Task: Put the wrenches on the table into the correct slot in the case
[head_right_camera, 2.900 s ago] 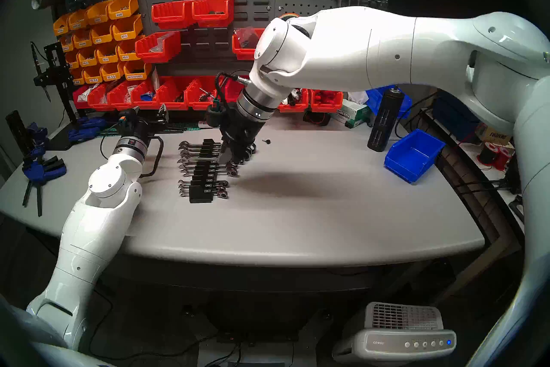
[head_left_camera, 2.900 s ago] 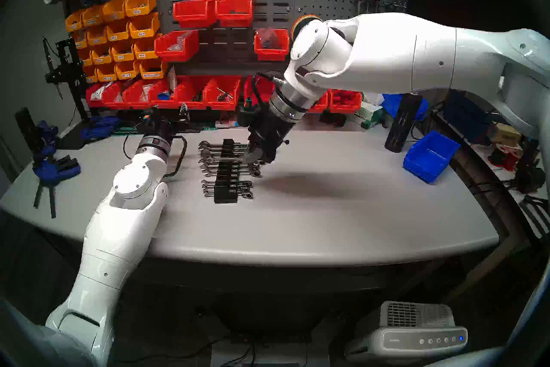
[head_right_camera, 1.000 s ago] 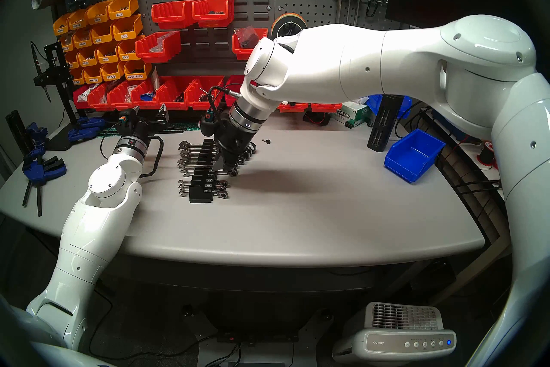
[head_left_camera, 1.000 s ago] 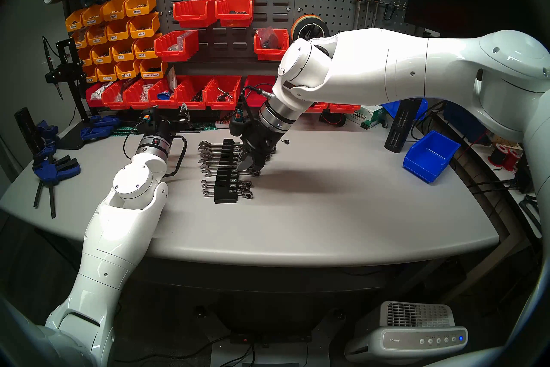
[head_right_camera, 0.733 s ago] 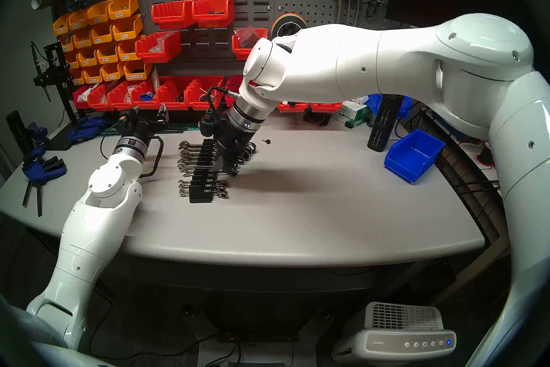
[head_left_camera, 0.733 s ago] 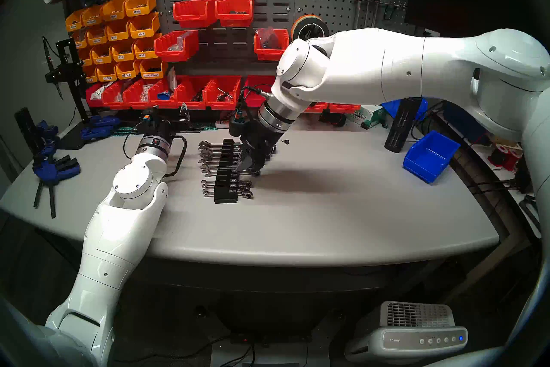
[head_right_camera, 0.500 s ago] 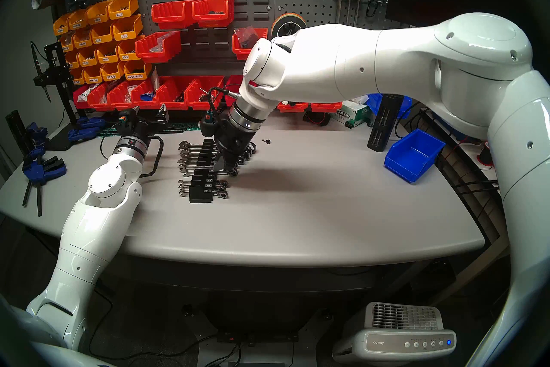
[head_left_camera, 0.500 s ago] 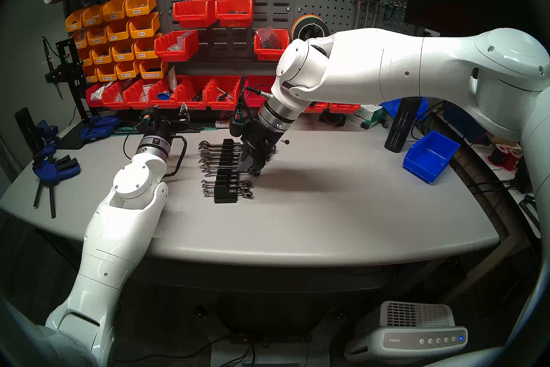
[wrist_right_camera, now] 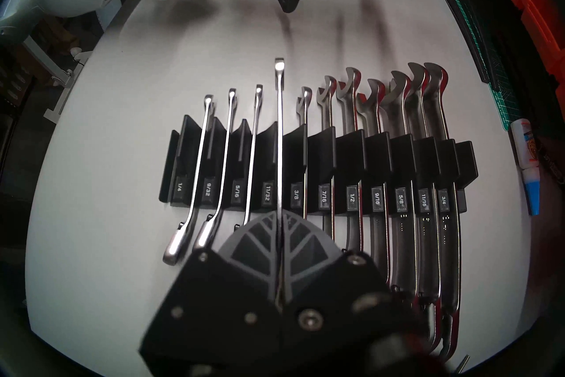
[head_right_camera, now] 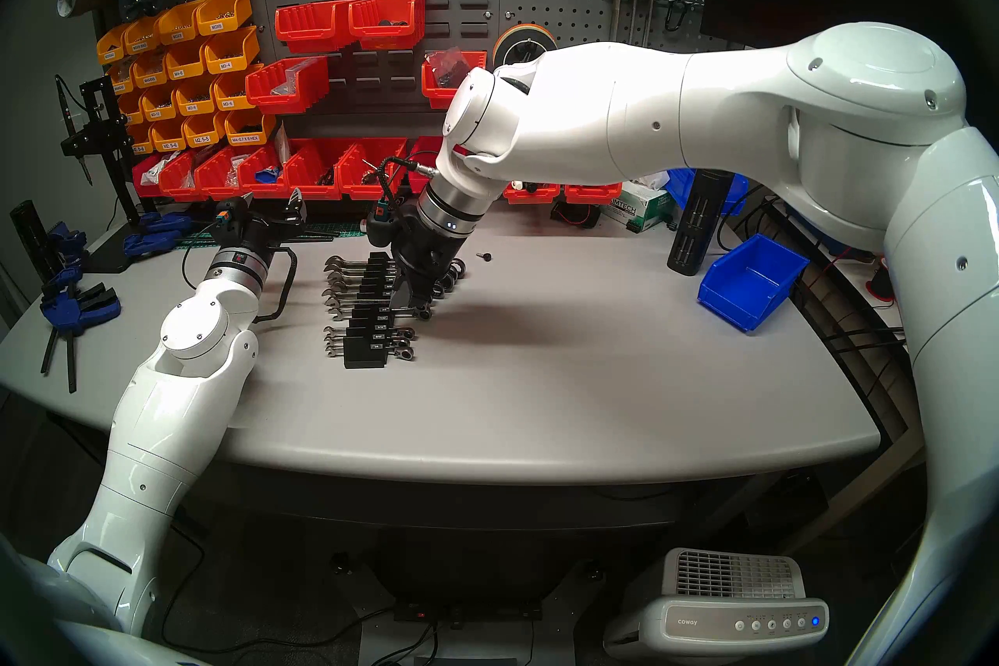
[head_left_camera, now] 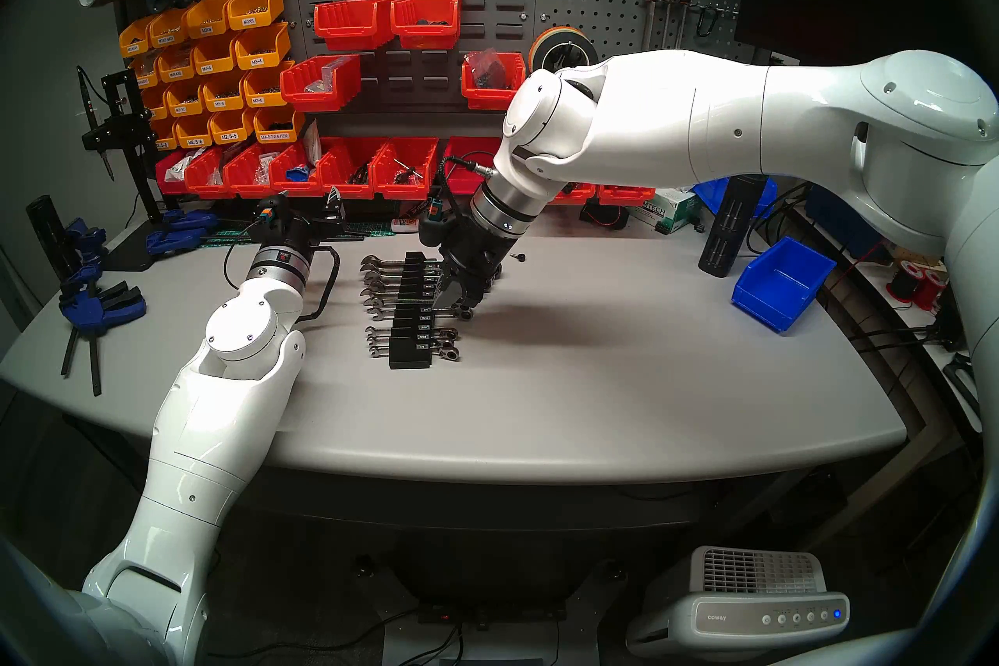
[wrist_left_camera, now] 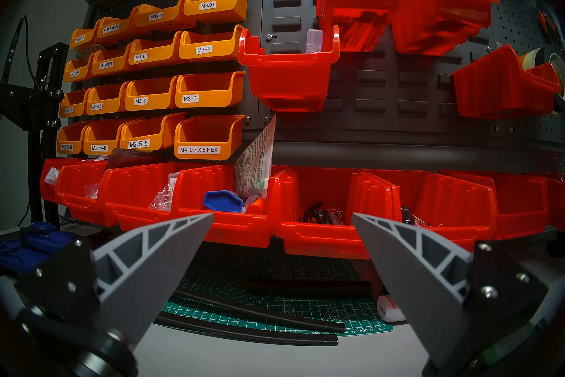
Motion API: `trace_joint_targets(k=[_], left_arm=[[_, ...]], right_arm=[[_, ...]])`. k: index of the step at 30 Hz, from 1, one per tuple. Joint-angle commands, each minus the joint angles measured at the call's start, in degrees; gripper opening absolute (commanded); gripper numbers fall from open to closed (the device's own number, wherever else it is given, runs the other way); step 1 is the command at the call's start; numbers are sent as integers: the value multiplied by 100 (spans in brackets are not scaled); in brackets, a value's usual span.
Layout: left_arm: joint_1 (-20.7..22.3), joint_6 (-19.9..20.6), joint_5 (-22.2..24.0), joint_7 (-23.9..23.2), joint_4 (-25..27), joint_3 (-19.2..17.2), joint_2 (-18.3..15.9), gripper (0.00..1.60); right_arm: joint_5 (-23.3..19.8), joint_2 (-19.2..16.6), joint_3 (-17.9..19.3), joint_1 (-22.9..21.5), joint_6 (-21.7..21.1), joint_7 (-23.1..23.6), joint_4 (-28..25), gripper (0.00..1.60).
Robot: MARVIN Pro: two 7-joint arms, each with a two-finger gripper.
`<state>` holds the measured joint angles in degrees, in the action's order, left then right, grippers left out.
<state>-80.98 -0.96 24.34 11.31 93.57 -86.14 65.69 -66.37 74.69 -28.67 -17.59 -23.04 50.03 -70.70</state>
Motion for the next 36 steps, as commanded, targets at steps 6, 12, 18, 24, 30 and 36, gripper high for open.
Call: trace_joint_targets(k=[6, 12, 18, 24, 30, 36], left_arm=[[155, -69, 2, 1, 170, -50, -5, 160], [155, -69, 2, 1, 170, -50, -5, 160], [156, -68, 2, 0, 169, -50, -5, 160], [156, -68, 2, 1, 170, -50, -5, 160], [155, -69, 2, 1, 170, -50, -5, 160], [155, -69, 2, 1, 170, -50, -5, 160]], right_arm=[[-57, -6, 84, -137, -32, -27, 58, 0], [-75, 86, 63, -103, -26, -15, 172, 0], [-99, 179, 79, -110, -2, 27, 268, 0], [-126, 273, 64, -105, 10, 129, 330, 0], [-132, 268, 31, -102, -42, 79, 319, 0], [-151, 265, 6, -86, -35, 79, 352, 0]])
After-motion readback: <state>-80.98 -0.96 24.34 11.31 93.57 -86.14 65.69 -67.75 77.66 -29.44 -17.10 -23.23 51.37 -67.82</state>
